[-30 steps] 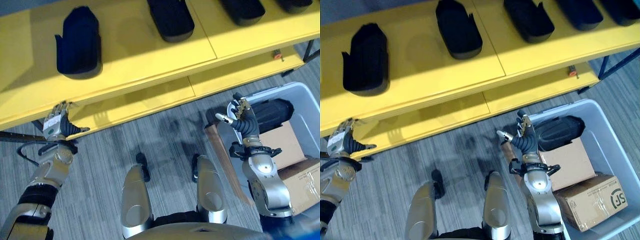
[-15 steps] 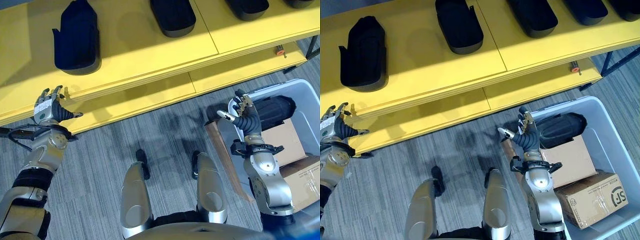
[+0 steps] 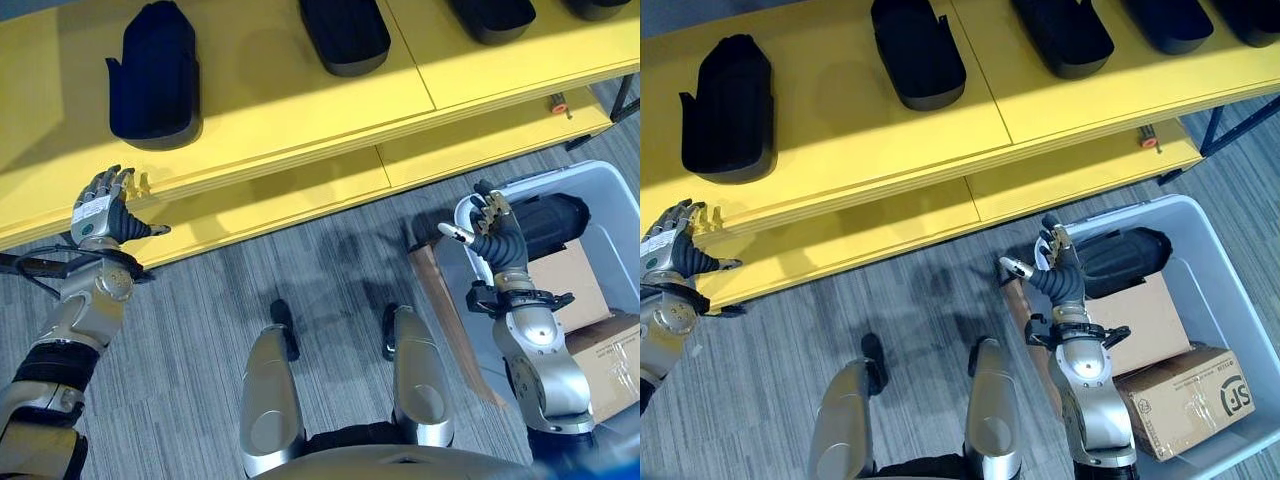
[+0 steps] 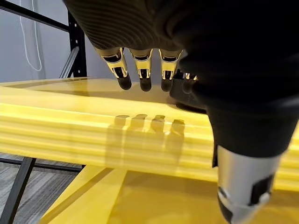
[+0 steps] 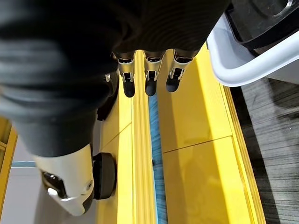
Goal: Move parts from the plastic box to the shelf.
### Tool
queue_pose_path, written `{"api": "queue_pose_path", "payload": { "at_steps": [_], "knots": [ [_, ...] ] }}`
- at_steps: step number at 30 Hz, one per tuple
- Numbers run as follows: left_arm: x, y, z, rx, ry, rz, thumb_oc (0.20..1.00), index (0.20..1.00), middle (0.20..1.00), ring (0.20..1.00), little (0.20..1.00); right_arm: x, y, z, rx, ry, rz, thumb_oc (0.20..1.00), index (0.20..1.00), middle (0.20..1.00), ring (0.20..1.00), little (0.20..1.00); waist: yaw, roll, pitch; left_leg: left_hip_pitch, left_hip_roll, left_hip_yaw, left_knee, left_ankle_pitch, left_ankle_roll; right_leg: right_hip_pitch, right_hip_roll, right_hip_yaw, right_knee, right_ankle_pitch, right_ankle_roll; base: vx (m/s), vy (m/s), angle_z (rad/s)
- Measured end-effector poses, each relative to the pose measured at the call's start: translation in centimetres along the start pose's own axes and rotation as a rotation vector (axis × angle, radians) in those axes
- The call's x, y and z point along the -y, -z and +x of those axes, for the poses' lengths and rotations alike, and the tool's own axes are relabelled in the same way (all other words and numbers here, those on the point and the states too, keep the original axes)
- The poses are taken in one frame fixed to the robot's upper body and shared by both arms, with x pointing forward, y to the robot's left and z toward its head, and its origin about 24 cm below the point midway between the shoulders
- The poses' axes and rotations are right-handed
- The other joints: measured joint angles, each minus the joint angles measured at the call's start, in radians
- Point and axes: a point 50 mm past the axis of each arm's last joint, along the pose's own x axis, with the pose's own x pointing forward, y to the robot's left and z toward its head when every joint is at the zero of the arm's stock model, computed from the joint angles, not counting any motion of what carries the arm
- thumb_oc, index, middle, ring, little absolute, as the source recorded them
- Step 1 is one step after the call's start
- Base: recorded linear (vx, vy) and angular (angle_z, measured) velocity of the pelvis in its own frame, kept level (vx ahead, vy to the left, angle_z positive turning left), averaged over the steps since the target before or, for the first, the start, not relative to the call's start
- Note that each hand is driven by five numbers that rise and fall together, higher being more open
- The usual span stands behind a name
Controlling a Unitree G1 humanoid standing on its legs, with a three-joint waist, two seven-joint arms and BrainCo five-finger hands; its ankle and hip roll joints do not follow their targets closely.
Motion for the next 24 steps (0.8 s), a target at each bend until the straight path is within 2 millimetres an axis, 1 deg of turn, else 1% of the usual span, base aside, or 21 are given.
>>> {"api": "queue_pose_path", "payload": {
  "at_steps": [3,4,7,10,14,19,22,23,24],
  "knots": [
    [0.2,0.1,-0.1,-0.001,0.007,0.003,1.000,1.000,1.000,1.000,1.000,0.1,0.3,-0.2,-0.016,0.002,-0.001,1.000,1.000,1.000,1.000,1.000,-0.001,0.000,0.000,-0.001,0.000,0.000,0.002,-0.001,0.001,0.001,0.000,-0.002,-0.001,0.002,0.003,0.03,-0.003,0.00],
    [0.6,0.3,-0.4,-0.006,0.025,0.009,1.000,1.000,1.000,1.000,1.000,0.0,0.3,-0.2,-0.016,0.000,0.002,1.000,1.000,1.000,1.000,1.000,0.002,0.001,0.000,0.012,0.000,0.000,0.003,-0.005,0.004,0.014,0.001,-0.002,0.000,0.002,0.007,-0.04,0.009,-0.03],
    [0.4,0.8,-0.4,-0.018,0.025,0.025,1.000,1.000,1.000,1.000,1.000,-0.1,0.1,-0.1,-0.006,-0.003,0.002,1.000,1.000,1.000,1.000,1.000,0.003,0.001,0.000,0.013,0.001,-0.001,0.001,-0.004,0.003,0.015,0.001,-0.003,0.001,0.000,0.006,-0.01,0.003,0.01],
    [0.2,0.8,-0.2,-0.018,0.022,0.026,1.000,1.000,1.000,1.000,1.000,-0.1,-0.1,0.1,0.003,-0.004,0.003,1.000,1.000,1.000,1.000,1.000,0.002,0.001,0.000,0.007,0.001,-0.001,0.001,-0.004,0.002,0.008,0.000,-0.003,0.001,-0.004,0.000,0.00,0.000,0.00],
    [0.8,0.9,-0.1,-0.021,0.050,0.042,1.000,1.000,1.000,1.000,1.000,-0.1,0.0,0.0,-0.001,-0.003,0.001,1.000,1.000,1.000,1.000,1.000,0.000,0.001,0.000,-0.004,0.001,-0.001,0.004,-0.004,0.002,-0.003,-0.001,-0.003,0.004,-0.002,0.003,0.00,0.000,0.00],
    [0.7,0.8,0.3,-0.029,0.046,0.044,1.000,1.000,1.000,1.000,1.000,0.0,-0.1,0.1,0.004,-0.005,-0.003,1.000,1.000,1.000,1.000,1.000,0.002,0.002,0.001,-0.005,0.000,0.000,0.002,-0.002,0.005,-0.005,0.000,-0.003,0.009,-0.002,0.004,0.00,0.002,0.00],
    [0.7,0.7,0.6,-0.030,0.052,0.052,1.000,1.000,1.000,1.000,1.000,0.0,-0.2,0.1,0.006,-0.006,-0.005,1.000,1.000,1.000,1.000,1.000,-0.002,0.001,0.000,-0.016,0.000,0.001,0.005,-0.002,0.003,-0.020,-0.002,0.000,0.013,-0.006,-0.004,0.02,0.003,0.00],
    [0.8,0.6,0.6,-0.028,0.061,0.056,1.000,1.000,1.000,1.000,1.000,0.0,-0.2,0.1,0.009,-0.007,-0.005,1.000,1.000,1.000,1.000,1.000,0.000,0.001,0.000,-0.013,0.000,0.002,0.004,0.000,0.004,-0.019,-0.002,0.001,0.016,-0.003,0.002,-0.03,0.014,0.00],
    [0.4,0.6,1.0,-0.029,0.055,0.059,1.000,1.000,1.000,1.000,1.000,0.0,-0.3,0.1,0.010,-0.007,-0.007,1.000,1.000,1.000,1.000,1.000,-0.003,0.002,0.001,-0.022,0.000,0.000,0.003,0.002,0.001,-0.029,-0.002,0.001,0.017,-0.003,0.001,0.00,0.000,0.00]
  ]
}}
